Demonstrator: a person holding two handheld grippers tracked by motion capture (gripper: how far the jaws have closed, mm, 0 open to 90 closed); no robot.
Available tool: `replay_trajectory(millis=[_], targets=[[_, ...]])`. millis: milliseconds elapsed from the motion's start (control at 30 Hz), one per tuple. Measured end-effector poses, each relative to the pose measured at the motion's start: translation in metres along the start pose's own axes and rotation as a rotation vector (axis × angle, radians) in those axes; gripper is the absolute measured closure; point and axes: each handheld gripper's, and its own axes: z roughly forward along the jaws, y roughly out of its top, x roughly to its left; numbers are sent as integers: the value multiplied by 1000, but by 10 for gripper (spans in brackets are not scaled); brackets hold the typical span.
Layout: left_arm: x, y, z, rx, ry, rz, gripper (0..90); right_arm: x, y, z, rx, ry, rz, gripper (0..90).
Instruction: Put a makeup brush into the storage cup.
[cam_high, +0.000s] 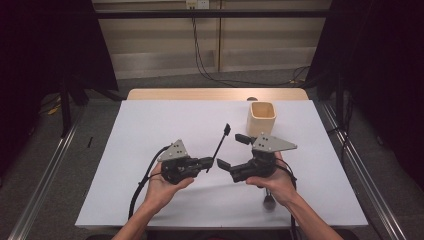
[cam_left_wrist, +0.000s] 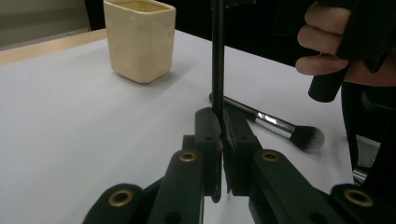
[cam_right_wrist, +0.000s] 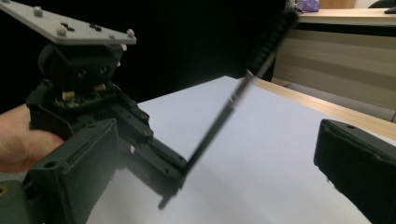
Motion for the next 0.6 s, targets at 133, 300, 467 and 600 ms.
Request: replay_trajectory(millis=[133, 300, 467, 600], targets=[[0, -1, 1, -3, -4, 1, 859, 0, -1, 7, 19, 11, 27, 24], [-2, -4, 2, 3, -6, -3, 859, -3, -3, 8, 12, 28, 47, 167], [-3, -6, 2, 7, -4, -1, 859, -7, -5, 7, 18, 36, 71, 324], [-1, -7, 3, 12, -9, -7, 859, -8, -8, 7, 13, 48, 84, 488]])
